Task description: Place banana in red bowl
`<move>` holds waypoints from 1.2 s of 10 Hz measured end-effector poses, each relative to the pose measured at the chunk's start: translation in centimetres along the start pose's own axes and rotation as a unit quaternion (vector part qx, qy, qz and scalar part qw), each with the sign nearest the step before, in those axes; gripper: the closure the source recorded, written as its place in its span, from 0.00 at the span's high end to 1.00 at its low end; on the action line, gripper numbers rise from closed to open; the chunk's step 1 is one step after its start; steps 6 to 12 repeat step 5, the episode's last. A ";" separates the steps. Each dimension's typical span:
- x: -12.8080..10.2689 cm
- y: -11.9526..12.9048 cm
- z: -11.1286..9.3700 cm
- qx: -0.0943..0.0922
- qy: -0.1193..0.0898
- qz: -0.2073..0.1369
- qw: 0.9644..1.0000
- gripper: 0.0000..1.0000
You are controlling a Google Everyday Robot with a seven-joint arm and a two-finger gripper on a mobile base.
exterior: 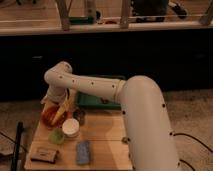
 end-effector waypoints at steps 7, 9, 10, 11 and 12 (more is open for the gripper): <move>0.0 0.0 0.0 0.000 0.000 0.000 1.000 0.80; 0.0 0.0 0.0 0.000 0.000 0.000 1.000 0.80; 0.0 0.0 0.0 0.000 0.000 0.000 1.000 0.80; 0.0 0.0 0.0 0.000 0.000 0.000 1.000 0.80; 0.0 0.0 0.0 0.000 0.000 0.000 1.000 0.80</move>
